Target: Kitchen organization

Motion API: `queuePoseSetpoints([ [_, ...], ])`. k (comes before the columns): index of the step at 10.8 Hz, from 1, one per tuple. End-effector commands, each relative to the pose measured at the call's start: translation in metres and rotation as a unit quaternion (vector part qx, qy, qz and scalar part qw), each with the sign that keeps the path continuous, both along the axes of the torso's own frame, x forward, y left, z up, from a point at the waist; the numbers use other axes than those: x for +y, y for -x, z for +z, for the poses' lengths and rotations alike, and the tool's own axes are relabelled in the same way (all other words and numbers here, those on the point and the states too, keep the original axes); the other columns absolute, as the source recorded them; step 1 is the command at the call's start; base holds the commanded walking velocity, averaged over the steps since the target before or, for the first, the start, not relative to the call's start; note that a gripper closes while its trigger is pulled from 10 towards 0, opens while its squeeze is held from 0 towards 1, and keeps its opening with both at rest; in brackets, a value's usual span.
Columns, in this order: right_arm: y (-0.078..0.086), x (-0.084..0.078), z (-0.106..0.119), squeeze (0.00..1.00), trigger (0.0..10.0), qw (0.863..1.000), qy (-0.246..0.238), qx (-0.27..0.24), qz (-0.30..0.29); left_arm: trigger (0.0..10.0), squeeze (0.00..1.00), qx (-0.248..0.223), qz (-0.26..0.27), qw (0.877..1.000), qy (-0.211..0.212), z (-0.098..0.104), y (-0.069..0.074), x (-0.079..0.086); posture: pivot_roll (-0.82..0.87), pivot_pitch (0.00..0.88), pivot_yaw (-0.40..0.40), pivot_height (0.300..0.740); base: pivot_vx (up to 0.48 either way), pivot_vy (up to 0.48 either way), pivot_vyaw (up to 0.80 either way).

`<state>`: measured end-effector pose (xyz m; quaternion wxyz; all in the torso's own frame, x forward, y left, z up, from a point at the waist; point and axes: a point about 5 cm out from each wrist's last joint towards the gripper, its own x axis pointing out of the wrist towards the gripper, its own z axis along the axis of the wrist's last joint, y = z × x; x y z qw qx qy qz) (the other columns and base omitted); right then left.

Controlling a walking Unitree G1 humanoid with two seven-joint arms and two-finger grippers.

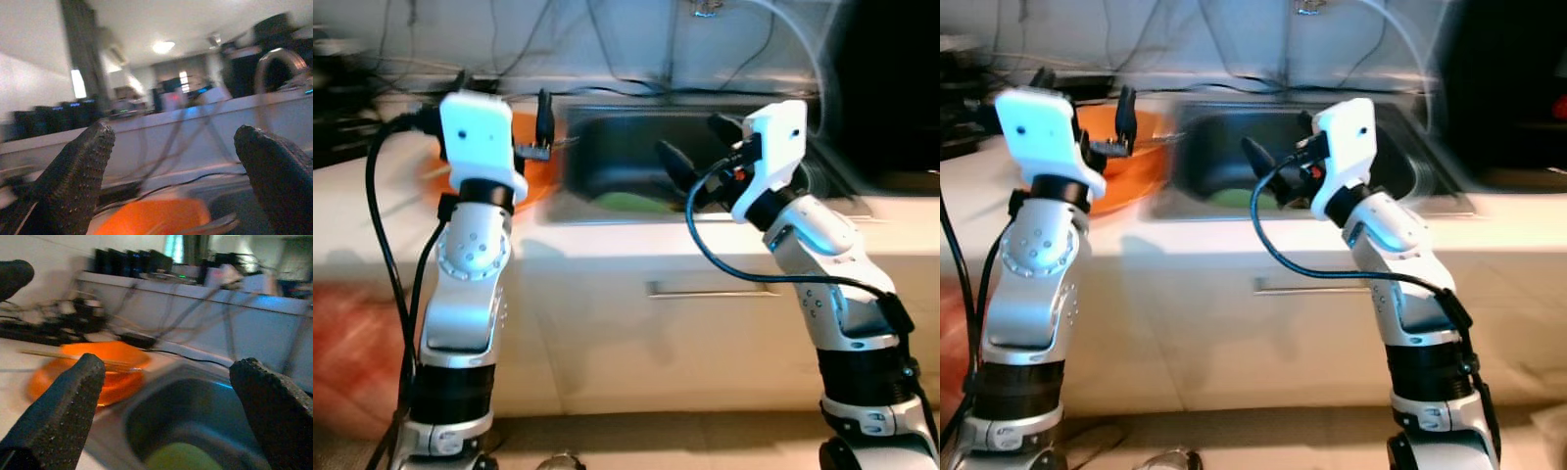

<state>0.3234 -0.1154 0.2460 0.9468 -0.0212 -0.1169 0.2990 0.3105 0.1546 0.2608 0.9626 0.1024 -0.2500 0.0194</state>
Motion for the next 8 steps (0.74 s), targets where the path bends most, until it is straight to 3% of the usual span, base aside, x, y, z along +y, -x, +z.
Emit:
queuePoseSetpoints([
  [1, 0.000, -0.002, 0.005, 0.00, 10.0, 1.000, -0.011, -0.011, -0.003, 10.0, 0.00, -0.002, 0.005, 1.000, 0.004, 0.003, -0.001, 0.000, 0.04, 0.071, 0.017, 0.740, 0.000, 0.000, 0.00],
  [5, 0.000, -0.003, 0.008, 0.00, 10.0, 1.000, -0.013, -0.018, -0.005, 10.0, 0.00, 0.000, 0.034, 0.999, -0.024, 0.006, 0.000, 0.004, 0.05, 0.076, 0.014, 0.740, 0.000, 0.000, 0.00],
  [8, 0.000, -0.004, 0.018, 0.00, 10.0, 0.999, -0.031, -0.035, -0.009, 10.0, 0.00, -0.017, 0.038, 0.999, -0.003, 0.015, 0.003, 0.004, 0.04, 0.076, 0.015, 0.740, 0.388, 0.000, 0.00],
])
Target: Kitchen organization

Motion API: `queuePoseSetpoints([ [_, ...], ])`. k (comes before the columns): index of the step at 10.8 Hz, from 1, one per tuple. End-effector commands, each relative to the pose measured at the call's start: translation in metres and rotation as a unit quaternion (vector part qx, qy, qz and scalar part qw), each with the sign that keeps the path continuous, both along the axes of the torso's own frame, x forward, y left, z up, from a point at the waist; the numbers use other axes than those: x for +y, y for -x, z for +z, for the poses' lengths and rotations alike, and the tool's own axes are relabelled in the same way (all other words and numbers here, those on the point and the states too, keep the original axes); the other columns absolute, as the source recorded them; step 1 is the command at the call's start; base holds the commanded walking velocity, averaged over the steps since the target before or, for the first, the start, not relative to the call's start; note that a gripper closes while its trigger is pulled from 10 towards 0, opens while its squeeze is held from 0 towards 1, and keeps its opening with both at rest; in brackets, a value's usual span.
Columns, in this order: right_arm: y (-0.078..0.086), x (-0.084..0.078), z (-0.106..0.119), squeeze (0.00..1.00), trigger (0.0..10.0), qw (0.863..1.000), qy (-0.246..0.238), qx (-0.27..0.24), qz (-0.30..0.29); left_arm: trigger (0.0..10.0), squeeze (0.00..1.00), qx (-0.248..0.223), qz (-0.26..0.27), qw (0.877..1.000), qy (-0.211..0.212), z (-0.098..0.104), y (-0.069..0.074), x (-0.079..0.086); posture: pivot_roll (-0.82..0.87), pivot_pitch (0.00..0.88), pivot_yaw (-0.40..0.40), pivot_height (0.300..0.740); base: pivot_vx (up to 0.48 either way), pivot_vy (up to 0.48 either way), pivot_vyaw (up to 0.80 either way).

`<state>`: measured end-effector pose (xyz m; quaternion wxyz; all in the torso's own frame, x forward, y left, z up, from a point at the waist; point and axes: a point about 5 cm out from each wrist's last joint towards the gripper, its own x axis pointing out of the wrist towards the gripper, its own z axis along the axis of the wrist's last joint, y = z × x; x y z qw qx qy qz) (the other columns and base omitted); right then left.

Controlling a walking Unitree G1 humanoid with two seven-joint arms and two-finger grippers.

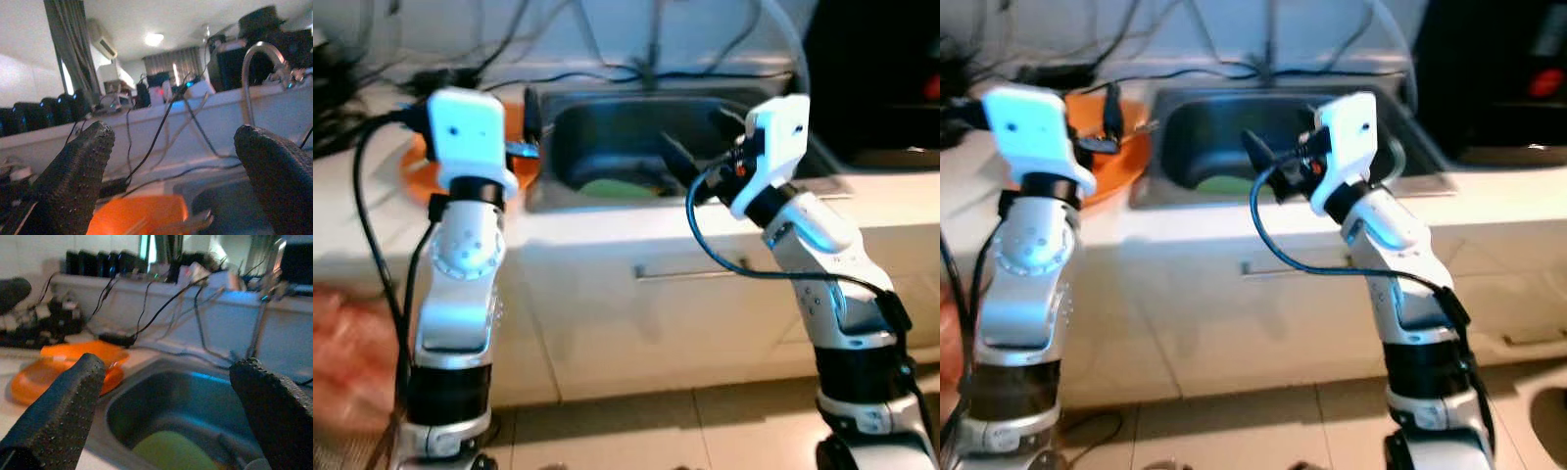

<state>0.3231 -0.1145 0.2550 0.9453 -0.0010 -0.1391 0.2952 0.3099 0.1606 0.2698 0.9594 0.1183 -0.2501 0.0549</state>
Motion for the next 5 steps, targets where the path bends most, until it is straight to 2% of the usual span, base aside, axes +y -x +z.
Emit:
queuePoseSetpoints([
  [1, 0.0010, -0.0049, 0.0136, 0.00, 10.0, 0.999, -0.016, -0.028, -0.010, 10.0, 0.00, -0.012, 0.004, 1.000, 0.007, 0.0076, 0.0022, 0.0002, 0.04, 0.076, 0.014, 0.740, 0.435, 0.000, 0.00],
  [5, 0.0007, -0.0057, 0.0113, 0.00, 10.0, 0.999, -0.018, -0.024, -0.011, 10.0, 0.00, 0.001, 0.011, 1.000, 0.011, 0.0030, 0.0010, 0.0040, 0.05, 0.080, 0.005, 0.740, 0.416, 0.000, 0.00],
])
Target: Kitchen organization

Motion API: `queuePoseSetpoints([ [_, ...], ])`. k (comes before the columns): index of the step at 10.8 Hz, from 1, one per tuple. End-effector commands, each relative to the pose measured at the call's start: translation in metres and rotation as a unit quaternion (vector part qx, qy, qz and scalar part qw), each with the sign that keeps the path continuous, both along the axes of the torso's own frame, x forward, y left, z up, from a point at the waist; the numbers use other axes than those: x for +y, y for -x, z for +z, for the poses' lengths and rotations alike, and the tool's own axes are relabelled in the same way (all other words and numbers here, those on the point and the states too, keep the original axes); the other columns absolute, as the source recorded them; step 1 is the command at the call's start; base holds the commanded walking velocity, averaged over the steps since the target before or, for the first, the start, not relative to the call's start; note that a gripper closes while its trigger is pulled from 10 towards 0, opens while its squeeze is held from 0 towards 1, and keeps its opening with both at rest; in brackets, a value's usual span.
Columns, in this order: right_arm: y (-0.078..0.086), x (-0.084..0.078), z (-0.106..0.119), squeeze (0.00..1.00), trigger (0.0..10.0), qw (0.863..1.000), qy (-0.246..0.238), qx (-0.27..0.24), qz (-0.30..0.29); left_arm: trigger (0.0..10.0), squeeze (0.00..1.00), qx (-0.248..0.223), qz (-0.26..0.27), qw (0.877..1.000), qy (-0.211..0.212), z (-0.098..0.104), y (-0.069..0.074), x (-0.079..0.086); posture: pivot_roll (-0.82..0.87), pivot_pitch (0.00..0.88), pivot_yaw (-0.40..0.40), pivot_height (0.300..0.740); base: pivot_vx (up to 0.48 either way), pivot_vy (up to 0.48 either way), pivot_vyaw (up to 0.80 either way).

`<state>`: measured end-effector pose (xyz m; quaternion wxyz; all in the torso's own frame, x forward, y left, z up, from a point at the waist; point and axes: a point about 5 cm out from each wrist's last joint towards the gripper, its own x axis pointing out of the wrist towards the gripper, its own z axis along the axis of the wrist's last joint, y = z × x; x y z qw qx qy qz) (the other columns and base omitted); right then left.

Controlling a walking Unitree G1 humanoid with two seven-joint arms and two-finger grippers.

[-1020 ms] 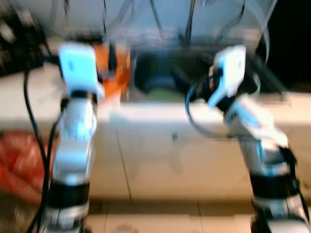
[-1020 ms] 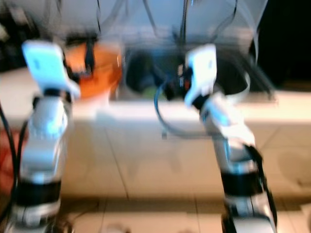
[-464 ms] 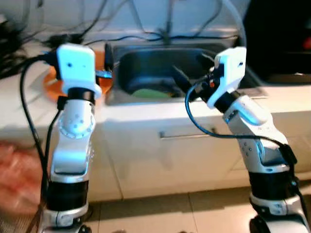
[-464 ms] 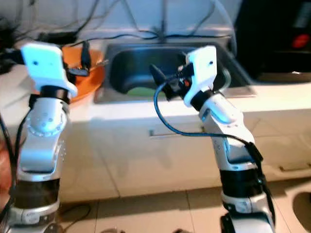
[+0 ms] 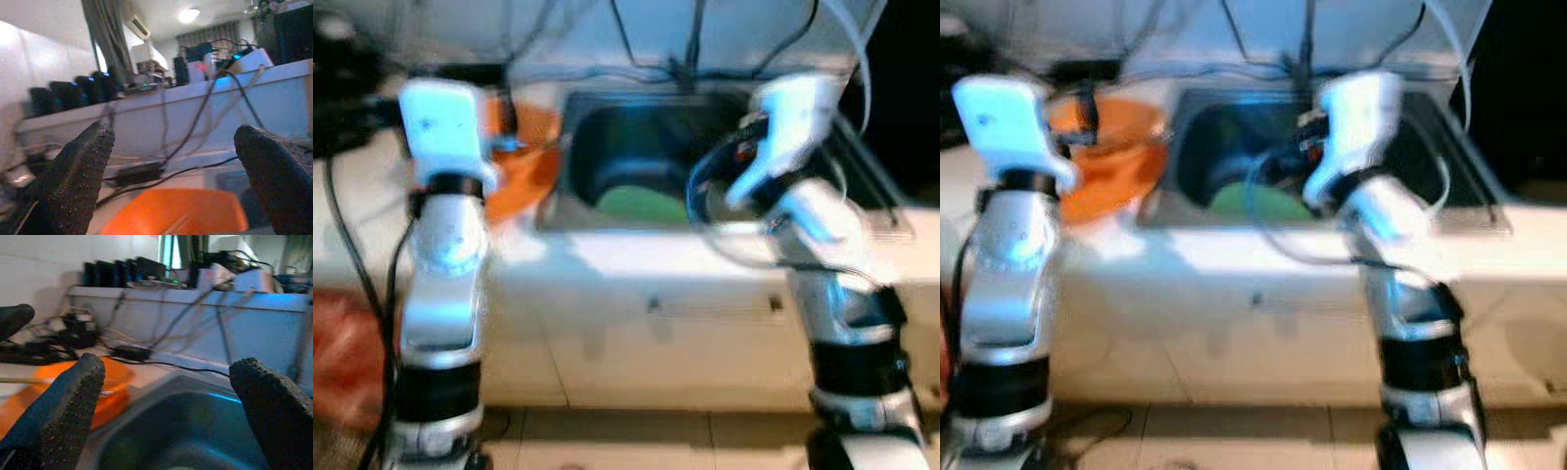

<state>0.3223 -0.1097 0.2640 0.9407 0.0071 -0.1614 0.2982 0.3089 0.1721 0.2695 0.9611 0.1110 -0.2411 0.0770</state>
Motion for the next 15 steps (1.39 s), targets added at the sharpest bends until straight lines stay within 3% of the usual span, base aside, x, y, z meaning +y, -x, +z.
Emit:
queuePoseSetpoints([
  [1, 0.001, -0.010, 0.001, 0.00, 10.0, 1.000, -0.003, -0.002, -0.013, 10.0, 0.00, -0.004, -0.011, 1.000, 0.002, 0.002, 0.002, -0.008, 0.05, 0.086, -0.001, 0.740, 0.277, 0.000, 0.00],
  [12, 0.008, -0.010, -0.025, 0.00, 10.0, 0.998, -0.022, 0.058, -0.026, 10.0, 0.00, 0.024, 0.023, 0.999, -0.021, -0.009, 0.033, -0.003, 0.11, 0.221, -0.046, 0.740, 0.000, 0.000, 0.00],
  [15, 0.003, -0.014, -0.021, 0.00, 10.0, 0.996, -0.038, 0.056, -0.052, 10.0, 0.00, 0.005, 0.080, 0.996, -0.033, 0.000, 0.033, 0.010, 0.11, 0.229, -0.044, 0.740, 0.000, 0.000, 0.00],
])
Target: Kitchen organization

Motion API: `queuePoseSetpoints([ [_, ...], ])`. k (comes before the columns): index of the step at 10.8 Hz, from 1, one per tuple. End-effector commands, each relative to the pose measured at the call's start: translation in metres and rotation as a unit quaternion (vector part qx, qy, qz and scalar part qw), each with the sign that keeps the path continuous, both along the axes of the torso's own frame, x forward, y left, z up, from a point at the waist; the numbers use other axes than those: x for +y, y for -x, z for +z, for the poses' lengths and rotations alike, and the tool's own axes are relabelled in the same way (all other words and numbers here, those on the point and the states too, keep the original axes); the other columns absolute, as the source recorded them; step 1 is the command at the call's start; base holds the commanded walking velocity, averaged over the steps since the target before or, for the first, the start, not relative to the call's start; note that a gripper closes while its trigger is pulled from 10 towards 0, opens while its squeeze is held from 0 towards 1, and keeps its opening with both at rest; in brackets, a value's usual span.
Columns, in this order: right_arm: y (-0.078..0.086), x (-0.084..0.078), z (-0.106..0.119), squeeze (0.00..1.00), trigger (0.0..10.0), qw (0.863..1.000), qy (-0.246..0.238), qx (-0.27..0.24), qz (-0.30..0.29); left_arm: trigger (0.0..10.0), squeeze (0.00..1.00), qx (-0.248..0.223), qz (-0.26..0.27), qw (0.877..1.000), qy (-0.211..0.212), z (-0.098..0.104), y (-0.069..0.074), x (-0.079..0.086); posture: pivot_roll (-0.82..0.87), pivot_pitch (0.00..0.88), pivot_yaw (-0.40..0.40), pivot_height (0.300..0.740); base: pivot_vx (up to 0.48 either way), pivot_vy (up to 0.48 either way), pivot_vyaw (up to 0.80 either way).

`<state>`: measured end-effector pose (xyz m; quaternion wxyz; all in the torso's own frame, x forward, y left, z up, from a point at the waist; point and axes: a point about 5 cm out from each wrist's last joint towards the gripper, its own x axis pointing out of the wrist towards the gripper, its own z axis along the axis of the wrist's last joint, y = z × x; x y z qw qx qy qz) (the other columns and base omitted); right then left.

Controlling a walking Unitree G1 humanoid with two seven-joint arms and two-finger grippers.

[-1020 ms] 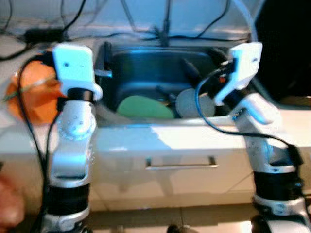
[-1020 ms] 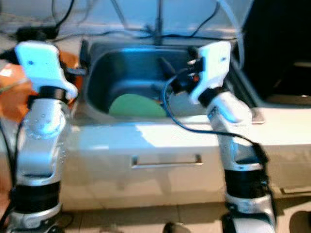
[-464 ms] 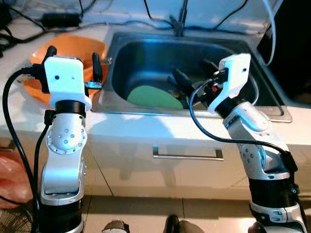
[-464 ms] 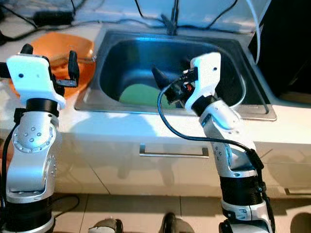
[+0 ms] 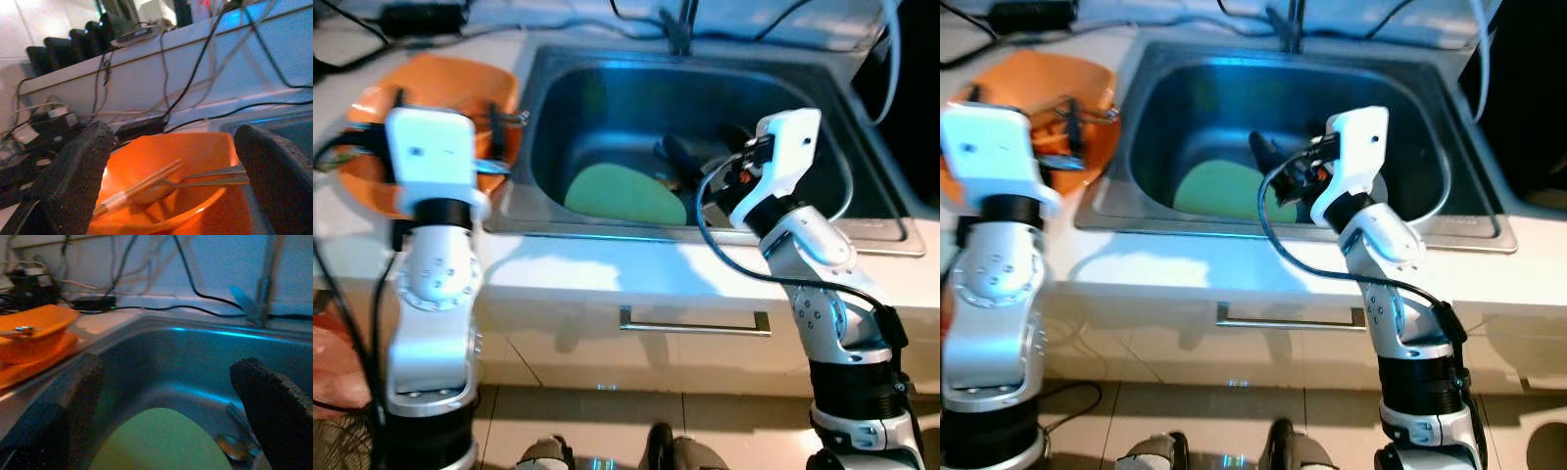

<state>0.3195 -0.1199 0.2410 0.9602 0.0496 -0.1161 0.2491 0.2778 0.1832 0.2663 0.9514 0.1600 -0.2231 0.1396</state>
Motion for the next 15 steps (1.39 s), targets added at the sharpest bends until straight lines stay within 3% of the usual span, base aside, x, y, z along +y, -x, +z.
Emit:
queuePoseSetpoints([
  [1, -0.002, -0.005, 0.003, 0.00, 10.0, 1.000, -0.005, 0.000, -0.010, 10.0, 0.00, -0.003, 0.031, 0.999, -0.008, 0.000, 0.002, 0.008, 0.10, 0.226, -0.045, 0.740, 0.000, 0.000, 0.00],
  [3, -0.002, -0.003, -0.001, 0.00, 10.0, 1.000, -0.011, 0.023, 0.005, 10.0, 0.00, 0.007, 0.069, 0.998, -0.003, -0.004, 0.001, 0.021, 0.09, 0.217, -0.048, 0.740, 0.000, 0.000, 0.00],
  [5, 0.012, 0.011, -0.001, 0.00, 10.0, 0.996, -0.001, 0.019, 0.086, 10.0, 0.00, 0.009, 0.090, 0.996, 0.009, -0.005, -0.003, 0.029, 0.09, 0.208, -0.047, 0.740, 0.000, 0.000, 0.00],
  [12, 0.005, 0.003, 0.008, 0.00, 10.0, 0.999, -0.031, 0.001, 0.037, 10.0, 0.00, 0.004, 0.056, 0.998, 0.032, 0.002, -0.010, 0.024, 0.09, 0.204, -0.025, 0.740, 0.000, 0.000, 0.09],
  [15, 0.003, -0.004, 0.010, 0.00, 10.0, 0.999, -0.036, -0.002, 0.011, 10.0, 0.00, 0.009, 0.052, 0.998, 0.033, 0.001, -0.011, 0.025, 0.09, 0.207, -0.022, 0.740, 0.000, 0.357, 0.00],
])
